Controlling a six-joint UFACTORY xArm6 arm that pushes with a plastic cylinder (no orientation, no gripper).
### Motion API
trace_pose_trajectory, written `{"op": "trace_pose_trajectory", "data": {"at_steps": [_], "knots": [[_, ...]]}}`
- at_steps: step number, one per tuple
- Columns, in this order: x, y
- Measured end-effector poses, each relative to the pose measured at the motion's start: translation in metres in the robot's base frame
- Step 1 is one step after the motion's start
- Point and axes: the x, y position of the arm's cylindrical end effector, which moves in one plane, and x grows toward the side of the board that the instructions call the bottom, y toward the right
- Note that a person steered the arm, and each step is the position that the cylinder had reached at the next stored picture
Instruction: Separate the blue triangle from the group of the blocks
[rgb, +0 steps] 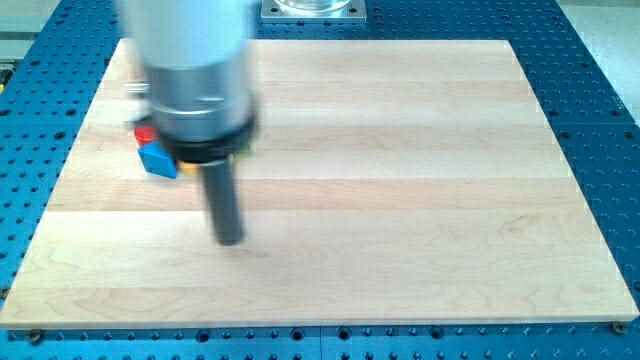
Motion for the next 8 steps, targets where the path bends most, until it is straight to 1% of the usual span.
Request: {"op": "trace_pose_trajectory", "data": {"at_steps": [2,3,4,5,7,8], "knots": [[-0.031,-0.043],[-0.045,0.028],[-0.062,0.070],[-0.073,0.049],[-0.071,-0.082],[-0.074,-0.092]]}}
